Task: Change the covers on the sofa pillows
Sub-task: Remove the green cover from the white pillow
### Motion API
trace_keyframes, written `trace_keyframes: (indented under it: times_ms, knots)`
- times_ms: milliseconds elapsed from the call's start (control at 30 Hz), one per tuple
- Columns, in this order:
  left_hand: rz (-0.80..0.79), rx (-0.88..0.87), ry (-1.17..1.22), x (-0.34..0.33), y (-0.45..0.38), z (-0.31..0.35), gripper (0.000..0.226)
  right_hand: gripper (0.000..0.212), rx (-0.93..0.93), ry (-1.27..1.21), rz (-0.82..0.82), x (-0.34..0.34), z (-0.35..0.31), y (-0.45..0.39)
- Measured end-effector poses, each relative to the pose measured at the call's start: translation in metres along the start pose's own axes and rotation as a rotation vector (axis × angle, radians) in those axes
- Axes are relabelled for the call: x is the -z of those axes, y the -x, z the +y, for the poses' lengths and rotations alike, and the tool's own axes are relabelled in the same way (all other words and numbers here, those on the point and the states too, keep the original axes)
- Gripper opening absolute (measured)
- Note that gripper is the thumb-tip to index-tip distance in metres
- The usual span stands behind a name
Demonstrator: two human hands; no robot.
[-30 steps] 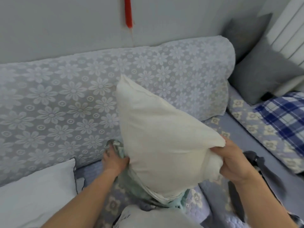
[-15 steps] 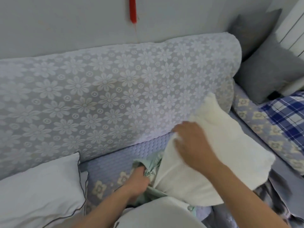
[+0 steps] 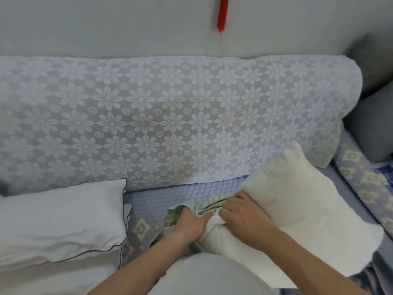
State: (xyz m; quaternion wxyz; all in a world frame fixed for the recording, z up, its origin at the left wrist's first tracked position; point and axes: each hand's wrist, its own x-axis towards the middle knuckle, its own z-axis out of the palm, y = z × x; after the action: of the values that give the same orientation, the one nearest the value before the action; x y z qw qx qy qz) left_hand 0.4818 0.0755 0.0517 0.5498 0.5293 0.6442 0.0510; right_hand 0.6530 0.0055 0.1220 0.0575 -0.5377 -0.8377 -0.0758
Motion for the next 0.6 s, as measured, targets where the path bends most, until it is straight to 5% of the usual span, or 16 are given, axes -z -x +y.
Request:
trace_keyframes:
  times_ms: [167, 267, 367, 500, 533, 600]
  knots:
    - [0.071, -0.013, -0.657, 0.046, -0.041, -0.040, 0.040, 0.019, 0.008, 0.027, 0.111, 0.026, 0.010, -0.002]
    - [0.265, -0.018, -0.801, 0.074, -0.035, -0.067, 0.033, 0.016, -0.122, 0.066, 0.160, 0.033, 0.039, 0.008]
    - [0.294, 0.051, -0.635, 0.087, -0.037, -0.076, 0.042, 0.015, -0.215, 0.034, 0.147, 0.017, 0.044, 0.022]
    - [0.083, 0.152, -0.290, 0.083, -0.035, -0.063, 0.107, 0.011, -0.313, -0.085, 0.173, -0.017, 0.032, 0.033]
    - [0.038, 0.126, -0.224, 0.075, -0.029, -0.060, 0.112, 0.016, -0.332, -0.119, 0.190, -0.021, 0.031, 0.032]
    - [0.050, 0.066, -0.098, 0.064, -0.016, -0.064, 0.085, 0.023, -0.359, -0.173, 0.206, -0.027, 0.033, 0.033]
